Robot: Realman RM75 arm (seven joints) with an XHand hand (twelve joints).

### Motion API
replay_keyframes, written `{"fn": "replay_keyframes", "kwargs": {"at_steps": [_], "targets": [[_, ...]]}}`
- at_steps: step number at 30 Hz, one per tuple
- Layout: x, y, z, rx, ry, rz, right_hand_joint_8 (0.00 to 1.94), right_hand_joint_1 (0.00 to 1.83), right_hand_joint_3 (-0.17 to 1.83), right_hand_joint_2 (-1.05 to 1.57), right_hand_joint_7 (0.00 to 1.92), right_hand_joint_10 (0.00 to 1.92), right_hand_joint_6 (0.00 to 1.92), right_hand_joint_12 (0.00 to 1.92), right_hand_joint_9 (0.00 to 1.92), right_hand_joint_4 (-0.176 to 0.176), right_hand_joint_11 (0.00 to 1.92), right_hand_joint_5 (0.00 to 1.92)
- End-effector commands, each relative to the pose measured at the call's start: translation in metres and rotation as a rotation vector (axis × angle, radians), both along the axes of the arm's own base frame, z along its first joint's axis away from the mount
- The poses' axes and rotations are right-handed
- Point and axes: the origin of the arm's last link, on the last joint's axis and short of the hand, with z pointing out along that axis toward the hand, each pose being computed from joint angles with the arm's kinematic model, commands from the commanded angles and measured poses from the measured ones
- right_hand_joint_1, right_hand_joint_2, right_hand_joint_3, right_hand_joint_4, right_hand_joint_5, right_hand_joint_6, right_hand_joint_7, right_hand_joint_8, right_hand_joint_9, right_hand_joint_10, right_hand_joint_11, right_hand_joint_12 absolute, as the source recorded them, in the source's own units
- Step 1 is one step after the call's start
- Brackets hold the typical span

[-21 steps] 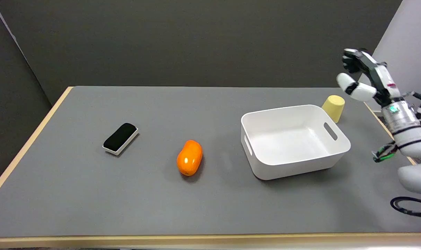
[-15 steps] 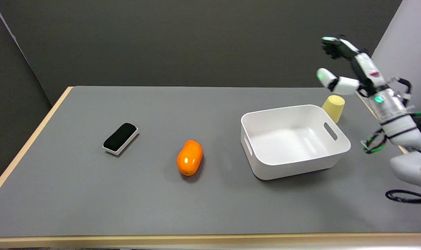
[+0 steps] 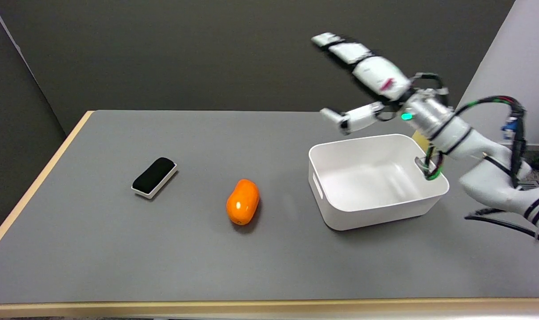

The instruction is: Pick up mango.

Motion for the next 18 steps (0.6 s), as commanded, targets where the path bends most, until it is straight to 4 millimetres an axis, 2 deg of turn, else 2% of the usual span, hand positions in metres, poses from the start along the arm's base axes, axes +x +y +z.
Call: {"fn": "replay_keyframes", "kwargs": {"at_steps": [1, 3, 7, 12, 18], "targets": [[0.031, 0.003, -0.175, 0.114, 0.579, 0.136, 0.00, 0.73, 0.89, 0.54, 0.00, 0.03, 0.00, 0.78, 0.00, 0.024, 0.00, 0.00], [0.021, 0.001, -0.186, 0.144, 0.569, 0.078, 0.00, 0.73, 0.89, 0.54, 0.00, 0.03, 0.00, 0.78, 0.00, 0.022, 0.00, 0.00], [0.005, 0.000, -0.195, 0.162, 0.550, -0.015, 0.00, 0.72, 0.92, 0.56, 0.00, 0.07, 0.00, 0.75, 0.00, 0.017, 0.00, 0.00], [-0.016, -0.001, -0.192, 0.136, 0.574, -0.102, 0.00, 0.75, 0.94, 0.58, 0.00, 0.09, 0.00, 0.68, 0.00, 0.010, 0.00, 0.00], [-0.049, 0.002, -0.179, 0.128, 0.640, -0.188, 0.00, 0.80, 0.92, 0.56, 0.00, 0.03, 0.00, 0.65, 0.00, 0.017, 0.00, 0.00]]}}
